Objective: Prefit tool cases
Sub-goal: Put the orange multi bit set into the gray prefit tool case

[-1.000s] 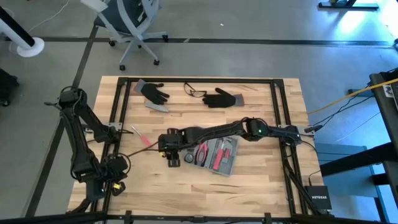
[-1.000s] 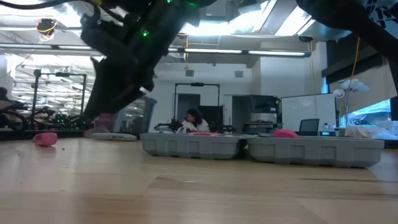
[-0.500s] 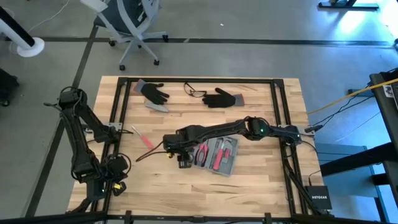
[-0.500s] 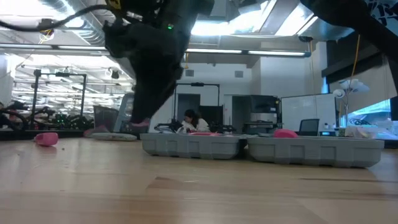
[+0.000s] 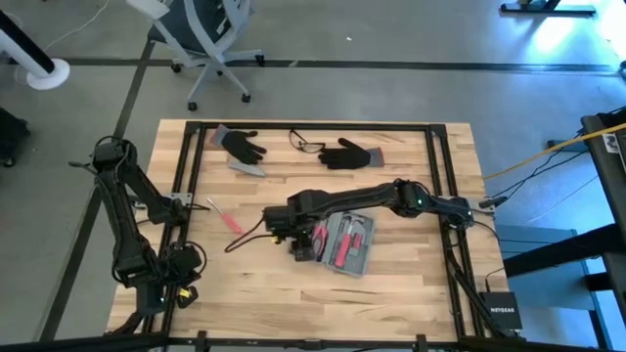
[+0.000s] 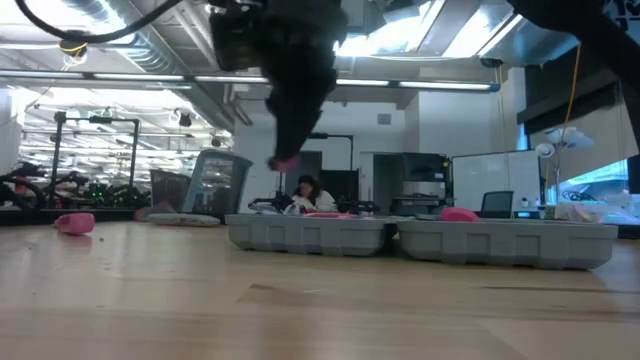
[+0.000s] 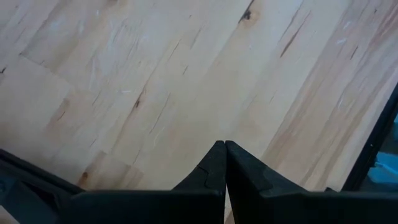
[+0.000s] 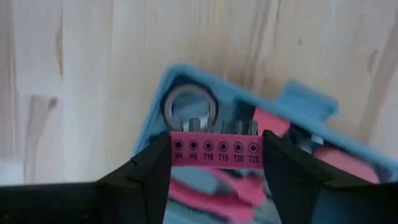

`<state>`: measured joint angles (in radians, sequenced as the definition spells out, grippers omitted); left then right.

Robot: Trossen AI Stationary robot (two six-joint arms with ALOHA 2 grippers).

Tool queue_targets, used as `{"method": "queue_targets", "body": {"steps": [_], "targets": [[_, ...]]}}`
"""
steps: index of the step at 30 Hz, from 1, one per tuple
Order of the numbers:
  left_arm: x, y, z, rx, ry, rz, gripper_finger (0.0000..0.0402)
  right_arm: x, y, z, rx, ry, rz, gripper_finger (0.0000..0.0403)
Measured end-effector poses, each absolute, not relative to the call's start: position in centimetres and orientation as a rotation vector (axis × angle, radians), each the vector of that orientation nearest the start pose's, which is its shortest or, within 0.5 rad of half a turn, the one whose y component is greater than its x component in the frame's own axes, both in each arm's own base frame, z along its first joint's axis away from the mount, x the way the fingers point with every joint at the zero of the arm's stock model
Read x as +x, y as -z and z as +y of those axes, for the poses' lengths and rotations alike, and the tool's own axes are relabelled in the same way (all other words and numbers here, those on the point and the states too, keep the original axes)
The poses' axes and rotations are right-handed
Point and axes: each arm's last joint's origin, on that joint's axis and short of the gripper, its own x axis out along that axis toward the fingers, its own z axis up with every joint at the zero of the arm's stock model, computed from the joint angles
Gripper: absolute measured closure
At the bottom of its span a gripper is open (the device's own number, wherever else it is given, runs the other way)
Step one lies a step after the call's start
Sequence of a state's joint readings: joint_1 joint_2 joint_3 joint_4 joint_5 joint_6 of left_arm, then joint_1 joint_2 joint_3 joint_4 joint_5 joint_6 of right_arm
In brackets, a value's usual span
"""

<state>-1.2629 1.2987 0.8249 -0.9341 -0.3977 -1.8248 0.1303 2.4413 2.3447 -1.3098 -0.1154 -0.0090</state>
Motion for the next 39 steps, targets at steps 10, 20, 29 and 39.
{"method": "queue_targets", "body": {"steps": [10, 20, 29, 39], "targets": [[7.4, -20.6, -19.6, -0.535, -0.318, 1.116, 0.0402, 46.4, -21.6, 6.4, -0.019, -0.213, 1.587, 0.0189], [7.4, -20.6, -19.6, -0.504, -0.298, 1.119, 0.0401, 45.6, -21.9, 6.5, 0.025, -0.266, 1.656, 0.0189], [7.4, -20.6, -19.6, -0.5, -0.299, 1.119, 0.0401, 45.2, -23.1, 6.7, 0.059, -0.243, 1.637, 0.0189], [7.4, -20.6, -19.5, -0.466, -0.292, 1.123, 0.0401, 41.8, -24.7, 7.4, 0.088, -0.216, 1.695, 0.0189]]}}
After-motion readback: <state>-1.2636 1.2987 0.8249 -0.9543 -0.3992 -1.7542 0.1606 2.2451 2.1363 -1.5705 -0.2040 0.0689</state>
